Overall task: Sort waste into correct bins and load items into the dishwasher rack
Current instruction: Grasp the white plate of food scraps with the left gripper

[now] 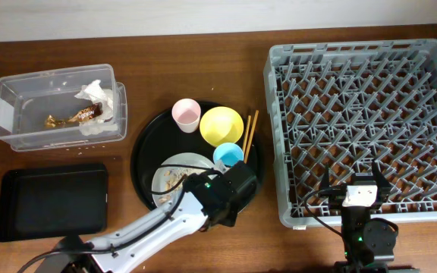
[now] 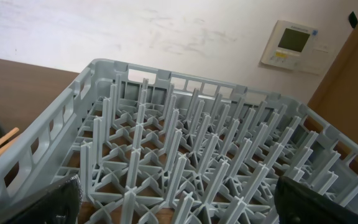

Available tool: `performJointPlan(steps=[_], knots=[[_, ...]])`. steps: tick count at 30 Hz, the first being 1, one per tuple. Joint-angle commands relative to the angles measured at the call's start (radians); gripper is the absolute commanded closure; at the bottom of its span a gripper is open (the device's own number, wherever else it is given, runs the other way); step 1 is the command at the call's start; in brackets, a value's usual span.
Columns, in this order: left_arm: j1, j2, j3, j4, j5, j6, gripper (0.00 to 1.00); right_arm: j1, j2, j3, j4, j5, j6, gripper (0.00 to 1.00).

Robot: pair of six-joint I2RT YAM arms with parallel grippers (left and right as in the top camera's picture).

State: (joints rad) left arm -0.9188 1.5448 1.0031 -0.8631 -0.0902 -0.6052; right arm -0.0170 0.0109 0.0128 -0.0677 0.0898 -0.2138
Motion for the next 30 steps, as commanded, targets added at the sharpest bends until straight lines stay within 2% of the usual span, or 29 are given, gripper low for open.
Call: performJointPlan(steps=[1, 11, 14, 18, 25, 27, 30], knots=[[-0.006, 0.024, -0.006, 0.024, -0.142, -0.027, 0.56, 0.003, -0.008, -0.007, -0.004, 0.016, 0.001, 0.01], [-0.011, 0.204, -0.006, 0.075, -0.135, 0.038, 0.58, 0.003, -0.008, -0.007, -0.004, 0.016, 0.001, 0.01], [-0.011, 0.206, -0.006, 0.104, -0.135, 0.039, 0.69, 0.003, -0.008, -0.007, -0.004, 0.016, 0.001, 0.01], [-0.011, 0.208, -0.006, 0.108, -0.135, 0.039, 0.7, 0.003, -0.007, -0.007, -0.004, 0.016, 0.001, 0.01], [-0.011, 0.235, -0.006, 0.115, -0.135, 0.038, 0.83, 0.003, -0.008, -0.007, -0.004, 0.016, 0.001, 0.01], [-0.011, 0.237, -0.006, 0.111, -0.136, 0.039, 0.95, 0.003, -0.008, -0.007, -0.004, 0.016, 0.001, 0.01], [-0.011, 0.235, -0.002, 0.091, -0.135, 0.038, 0.99, 0.003, -0.008, -0.007, -0.004, 0.016, 0.001, 0.01]])
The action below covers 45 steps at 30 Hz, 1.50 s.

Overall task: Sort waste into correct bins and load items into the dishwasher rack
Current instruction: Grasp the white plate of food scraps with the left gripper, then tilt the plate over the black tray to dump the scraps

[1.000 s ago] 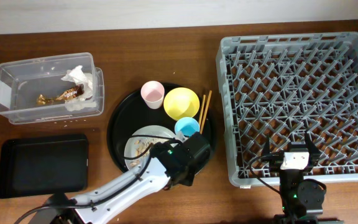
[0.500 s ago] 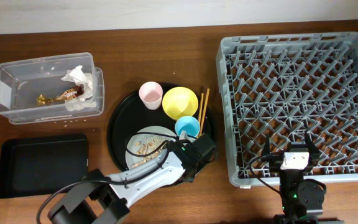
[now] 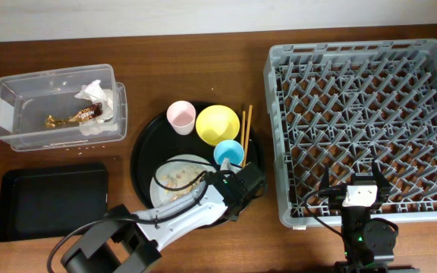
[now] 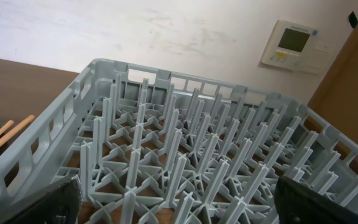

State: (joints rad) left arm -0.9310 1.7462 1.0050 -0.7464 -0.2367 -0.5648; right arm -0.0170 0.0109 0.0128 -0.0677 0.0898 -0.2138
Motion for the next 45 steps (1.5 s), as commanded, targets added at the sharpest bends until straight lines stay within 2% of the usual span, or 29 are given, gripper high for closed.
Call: performJointPlan(steps=[1, 10, 21, 29, 36, 45], knots=[[0.002, 0.034, 0.001, -0.037, 0.011, -0.003, 0.99, 0.003, -0.008, -0.007, -0.004, 0.016, 0.001, 0.01], [0.02, -0.07, 0.129, -0.216, 0.0, -0.003, 0.99, 0.003, -0.008, -0.007, -0.004, 0.016, 0.001, 0.01], [0.198, -0.31, 0.149, -0.292, -0.007, 0.042, 0.99, 0.003, -0.008, -0.007, -0.004, 0.016, 0.001, 0.01], [0.42, -0.431, 0.149, -0.314, -0.003, 0.1, 0.99, 0.003, -0.008, -0.007, -0.004, 0.016, 0.001, 0.01], [0.626, -0.438, 0.149, -0.294, -0.002, 0.106, 0.99, 0.003, -0.008, -0.007, -0.004, 0.016, 0.001, 0.01], [0.948, -0.438, 0.149, -0.174, 0.165, 0.147, 0.99, 0.003, -0.008, -0.007, -0.004, 0.016, 0.001, 0.01]])
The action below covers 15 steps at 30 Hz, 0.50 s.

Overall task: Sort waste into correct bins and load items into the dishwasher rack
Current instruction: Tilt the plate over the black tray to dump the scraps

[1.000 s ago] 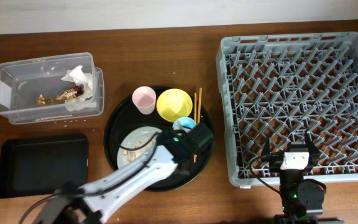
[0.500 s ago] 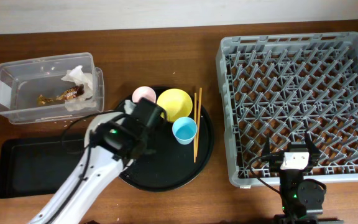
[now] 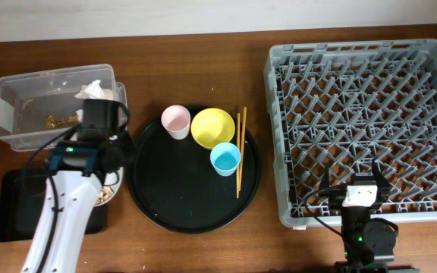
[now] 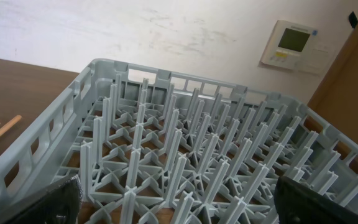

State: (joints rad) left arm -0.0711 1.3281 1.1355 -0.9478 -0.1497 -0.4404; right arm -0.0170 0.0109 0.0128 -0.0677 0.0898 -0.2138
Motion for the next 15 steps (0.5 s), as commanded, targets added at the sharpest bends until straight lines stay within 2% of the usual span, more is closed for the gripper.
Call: performJointPlan(steps=[1, 11, 15], knots=[[0.133, -0.019, 0.019, 0.039, 0.105, 0.023, 0.99, 0.003, -0.008, -0.007, -0.004, 0.016, 0.001, 0.01], [0.569, -0.019, 0.019, 0.054, 0.489, 0.029, 0.99, 0.003, -0.008, -0.007, -0.004, 0.016, 0.001, 0.01], [0.704, -0.019, 0.018, 0.054, 0.735, 0.078, 0.99, 0.003, -0.008, -0.007, -0.004, 0.016, 0.001, 0.01]])
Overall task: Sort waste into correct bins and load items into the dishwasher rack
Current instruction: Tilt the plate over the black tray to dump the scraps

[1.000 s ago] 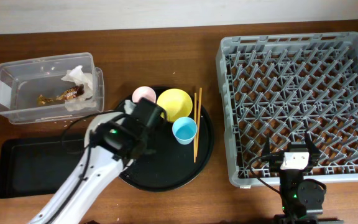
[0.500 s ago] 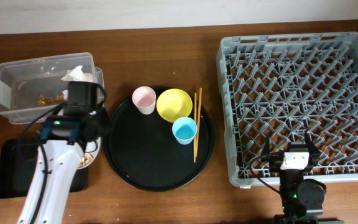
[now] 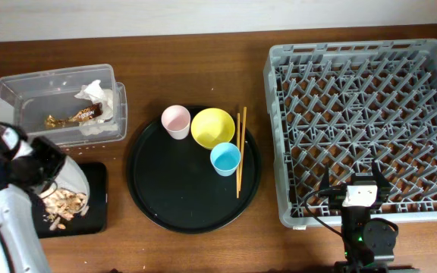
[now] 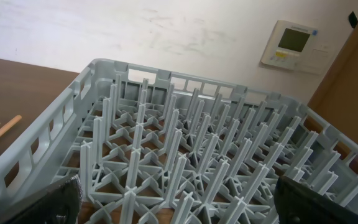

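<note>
At the far left, my left gripper (image 3: 49, 168) is shut on a white plate (image 3: 73, 180), held tilted over the black rectangular tray (image 3: 95, 199). Brown food scraps (image 3: 61, 203) lie on that tray below the plate. On the round black tray (image 3: 174, 199) stand a pink cup (image 3: 176, 121), a yellow bowl (image 3: 212, 127) and a blue cup (image 3: 225, 158), with chopsticks (image 3: 240, 152) beside them. My right gripper (image 3: 363, 194) hangs open over the front edge of the grey dish rack (image 3: 363, 106); its fingers (image 4: 62, 200) stand wide apart above the rack's pegs (image 4: 185, 155).
A clear plastic bin (image 3: 21, 114) at the back left holds a crumpled tissue and a wrapper. The rack fills the right side of the brown table (image 3: 203, 68). In the right wrist view a wall panel (image 4: 294, 42) hangs behind the rack.
My left arm has moved to the far left edge. The plate, then at the black tray's right end, is now tilted over it, and scraps lie on the tray. The right arm is unmoved.
My left gripper was first at the white plate on the front of the round tray, and still there a second later, with the cups and bowl shifted slightly. Then the plate was off the round tray, by the black tray. Now it is tipped there, scraps below.
</note>
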Available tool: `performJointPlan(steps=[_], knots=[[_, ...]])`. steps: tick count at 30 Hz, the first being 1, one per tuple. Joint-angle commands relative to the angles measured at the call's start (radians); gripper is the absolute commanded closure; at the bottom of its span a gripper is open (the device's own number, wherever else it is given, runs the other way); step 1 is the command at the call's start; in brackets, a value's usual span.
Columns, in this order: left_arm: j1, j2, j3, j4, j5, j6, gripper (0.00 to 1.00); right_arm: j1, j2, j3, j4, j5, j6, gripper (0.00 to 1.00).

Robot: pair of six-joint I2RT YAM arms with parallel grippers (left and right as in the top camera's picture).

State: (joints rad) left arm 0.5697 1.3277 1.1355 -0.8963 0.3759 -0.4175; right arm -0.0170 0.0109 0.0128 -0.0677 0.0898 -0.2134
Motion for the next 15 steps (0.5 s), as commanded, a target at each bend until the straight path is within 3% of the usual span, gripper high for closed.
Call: performJointPlan(steps=[1, 4, 15], knots=[[0.102, -0.019, 0.018, 0.0, 0.294, 0.077, 0.99, 0.003, -0.008, -0.007, -0.004, 0.016, 0.0, 0.02], [0.185, -0.019, 0.018, -0.013, 0.416, 0.106, 0.99, 0.003, -0.008, -0.007, -0.004, 0.016, 0.0, 0.02], [0.357, -0.019, 0.005, -0.073, 0.607, 0.181, 0.99, 0.003, -0.008, -0.007, -0.004, 0.016, 0.0, 0.01]])
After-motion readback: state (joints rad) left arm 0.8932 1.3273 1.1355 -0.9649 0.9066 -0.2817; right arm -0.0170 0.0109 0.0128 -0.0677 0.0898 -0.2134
